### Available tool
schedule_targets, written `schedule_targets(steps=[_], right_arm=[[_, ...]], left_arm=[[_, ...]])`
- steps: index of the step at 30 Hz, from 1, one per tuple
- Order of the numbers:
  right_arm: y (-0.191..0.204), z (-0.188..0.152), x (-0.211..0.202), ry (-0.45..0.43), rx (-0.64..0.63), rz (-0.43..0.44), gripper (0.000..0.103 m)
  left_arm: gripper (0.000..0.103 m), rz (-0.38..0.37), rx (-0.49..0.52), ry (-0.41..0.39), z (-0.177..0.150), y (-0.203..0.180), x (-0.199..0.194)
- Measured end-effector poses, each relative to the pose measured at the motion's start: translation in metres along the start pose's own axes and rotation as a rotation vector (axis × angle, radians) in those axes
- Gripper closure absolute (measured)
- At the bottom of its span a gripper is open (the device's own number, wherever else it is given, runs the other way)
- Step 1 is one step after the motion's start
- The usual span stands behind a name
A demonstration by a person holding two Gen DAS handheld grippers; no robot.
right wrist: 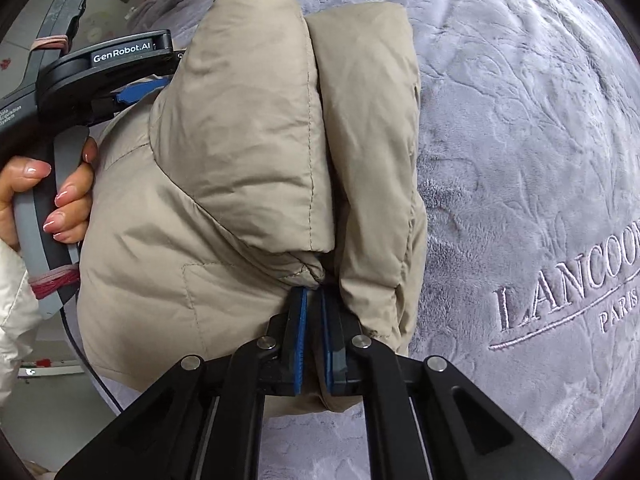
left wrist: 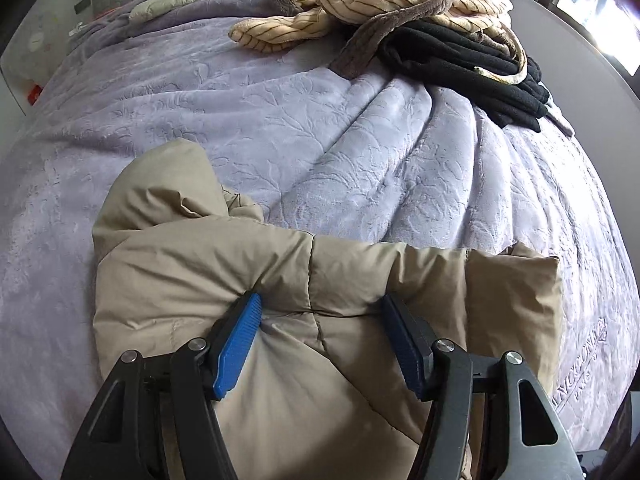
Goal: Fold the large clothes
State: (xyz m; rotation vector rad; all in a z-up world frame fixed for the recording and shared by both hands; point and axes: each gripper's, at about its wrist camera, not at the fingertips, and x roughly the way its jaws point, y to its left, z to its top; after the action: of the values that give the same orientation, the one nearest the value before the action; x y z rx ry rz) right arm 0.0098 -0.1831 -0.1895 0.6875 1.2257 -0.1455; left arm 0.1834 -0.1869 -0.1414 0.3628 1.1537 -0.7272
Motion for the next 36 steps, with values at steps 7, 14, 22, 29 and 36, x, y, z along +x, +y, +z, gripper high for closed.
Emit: schedule_targets(steps=[7,14,22,29,36], right_arm=[[0.008,-0.003,-0.005,0.006,0.004,-0.022,0.097],[0.019,-0.014,-0.04,-0.004,0.006,-0.021,0.093],[0.033,-0.029,-0.066,-0.008,-0.004,-0.028,0.092],[0.044,-0.043,-0.082,-0.02,-0.002,-0.035,0.092],[0.05,-0.054,-0.094,-0.051,0.028,-0.047,0.092]], left_arm=[[0.038,-0.023,-0.035,0.0,-0.003,0.008,-0.024],[0.038,-0.064,-0.081,-0.009,-0.041,0.029,-0.081],[0.038,-0.06,-0.107,0.066,-0.121,0.041,-0.125],[0.011,-0.055,-0.131,0.073,-0.163,0.036,-0.152],[0.011,-0.071,-0.123,0.069,-0.173,0.032,-0.169]])
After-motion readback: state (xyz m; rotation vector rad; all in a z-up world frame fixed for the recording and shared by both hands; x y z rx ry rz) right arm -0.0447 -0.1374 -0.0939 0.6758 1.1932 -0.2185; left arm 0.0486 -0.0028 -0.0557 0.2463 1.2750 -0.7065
